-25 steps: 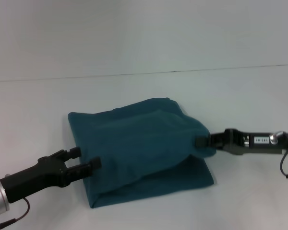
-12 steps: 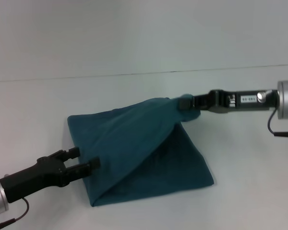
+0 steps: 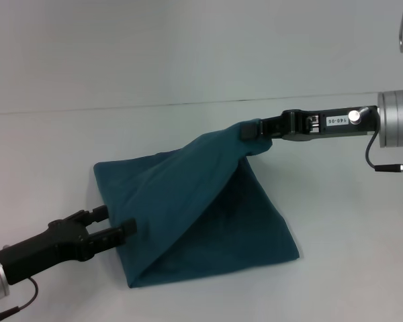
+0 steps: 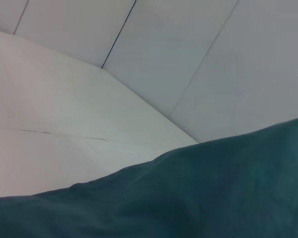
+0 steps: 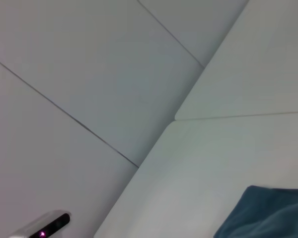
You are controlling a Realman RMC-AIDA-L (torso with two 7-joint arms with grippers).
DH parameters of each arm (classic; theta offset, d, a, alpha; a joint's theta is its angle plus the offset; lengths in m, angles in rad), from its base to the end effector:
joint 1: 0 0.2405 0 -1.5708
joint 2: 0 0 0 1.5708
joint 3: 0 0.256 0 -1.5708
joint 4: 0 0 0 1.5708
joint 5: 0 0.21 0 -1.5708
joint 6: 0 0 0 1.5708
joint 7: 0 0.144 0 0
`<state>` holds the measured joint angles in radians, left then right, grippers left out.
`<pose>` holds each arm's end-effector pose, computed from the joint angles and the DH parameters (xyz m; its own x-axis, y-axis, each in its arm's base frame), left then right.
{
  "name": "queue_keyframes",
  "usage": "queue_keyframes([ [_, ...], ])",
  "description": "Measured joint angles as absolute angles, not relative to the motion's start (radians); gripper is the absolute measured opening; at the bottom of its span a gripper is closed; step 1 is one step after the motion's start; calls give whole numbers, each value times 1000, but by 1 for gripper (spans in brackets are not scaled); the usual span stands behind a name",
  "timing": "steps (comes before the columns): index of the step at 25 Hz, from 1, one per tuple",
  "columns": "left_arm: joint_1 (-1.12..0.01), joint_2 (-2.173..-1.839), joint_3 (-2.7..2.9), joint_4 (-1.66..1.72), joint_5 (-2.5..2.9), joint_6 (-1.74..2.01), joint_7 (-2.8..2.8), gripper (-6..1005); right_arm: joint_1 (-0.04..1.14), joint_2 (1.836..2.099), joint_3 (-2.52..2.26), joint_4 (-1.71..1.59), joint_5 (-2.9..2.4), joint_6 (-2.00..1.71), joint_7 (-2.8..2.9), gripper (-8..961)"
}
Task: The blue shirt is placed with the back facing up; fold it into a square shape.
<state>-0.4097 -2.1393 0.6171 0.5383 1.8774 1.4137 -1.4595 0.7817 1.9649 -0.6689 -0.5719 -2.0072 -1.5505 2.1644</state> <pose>-0.3006 0.3031 -0.0262 0.5098 0.5349 0.6738 0.7702 -0.6327 -0.0804 0.1982 0.3970 0.0325 0.4148 -0.7842 -0.4616 -0.8093 -0.5498 0.2069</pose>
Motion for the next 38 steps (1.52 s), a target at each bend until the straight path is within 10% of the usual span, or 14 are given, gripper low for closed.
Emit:
queue_keyframes([
  [22, -425, -2140, 607, 525, 1878, 1405, -1463, 933, 561, 1966, -671, -547, -2060, -1427, 2077, 43],
  [33, -468, -2147, 616, 525, 1883, 1415, -1461, 933, 628, 1946, -597, -524, -2090, -1252, 2173, 477],
  [35, -473, -2148, 620, 524, 1885, 1428, -1464, 933, 662, 1946, -610, -501, -2110, -1231, 2189, 703],
  [38, -478, -2148, 634, 525, 1887, 1456, -1473, 933, 694, 1949, -633, -487, -2118, -1213, 2204, 703],
])
